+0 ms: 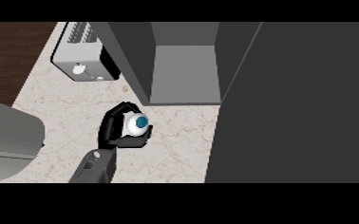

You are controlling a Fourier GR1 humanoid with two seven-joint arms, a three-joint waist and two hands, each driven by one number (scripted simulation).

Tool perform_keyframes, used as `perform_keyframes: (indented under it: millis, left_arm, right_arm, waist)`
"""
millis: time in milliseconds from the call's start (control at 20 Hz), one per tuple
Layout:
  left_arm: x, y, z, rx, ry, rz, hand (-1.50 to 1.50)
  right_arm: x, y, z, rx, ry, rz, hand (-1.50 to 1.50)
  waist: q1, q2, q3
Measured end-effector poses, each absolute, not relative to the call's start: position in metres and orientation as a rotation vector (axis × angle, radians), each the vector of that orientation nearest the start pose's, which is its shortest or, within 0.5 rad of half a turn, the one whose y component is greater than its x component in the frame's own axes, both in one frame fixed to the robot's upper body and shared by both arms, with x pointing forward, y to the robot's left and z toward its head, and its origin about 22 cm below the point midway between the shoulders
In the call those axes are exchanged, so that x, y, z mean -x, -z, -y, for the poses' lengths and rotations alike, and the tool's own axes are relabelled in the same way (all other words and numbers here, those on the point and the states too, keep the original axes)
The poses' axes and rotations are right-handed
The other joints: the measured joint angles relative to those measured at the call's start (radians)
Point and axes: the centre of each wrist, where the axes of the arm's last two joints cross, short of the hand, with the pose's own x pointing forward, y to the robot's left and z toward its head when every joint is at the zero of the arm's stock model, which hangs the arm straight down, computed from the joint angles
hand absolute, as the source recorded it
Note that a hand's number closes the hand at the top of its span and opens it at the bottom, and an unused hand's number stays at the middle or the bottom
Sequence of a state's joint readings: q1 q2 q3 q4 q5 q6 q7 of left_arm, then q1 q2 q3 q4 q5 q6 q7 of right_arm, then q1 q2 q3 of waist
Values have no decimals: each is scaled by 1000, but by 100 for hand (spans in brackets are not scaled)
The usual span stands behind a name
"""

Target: Pick up the bottled water, place it into the cabinet and close the cabinet

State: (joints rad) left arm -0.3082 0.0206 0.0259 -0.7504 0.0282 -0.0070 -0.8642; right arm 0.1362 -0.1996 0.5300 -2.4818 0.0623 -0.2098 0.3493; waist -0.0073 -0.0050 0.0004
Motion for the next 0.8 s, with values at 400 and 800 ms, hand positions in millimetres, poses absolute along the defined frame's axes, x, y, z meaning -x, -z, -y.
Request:
perform_keyframes:
  millis: [400, 800]
  left_arm:
    - [-297, 61, -160, 186, -27, 1895, 150]
    - [-312, 10, -119, 212, -50, 1872, 150]
  right_arm:
    - [-117, -167, 168, -287, -208, 1922, -150]
    - [-115, -165, 170, -277, -203, 1922, -150]
  waist:
    - [0, 0, 0]
    - [-4, 2, 0]
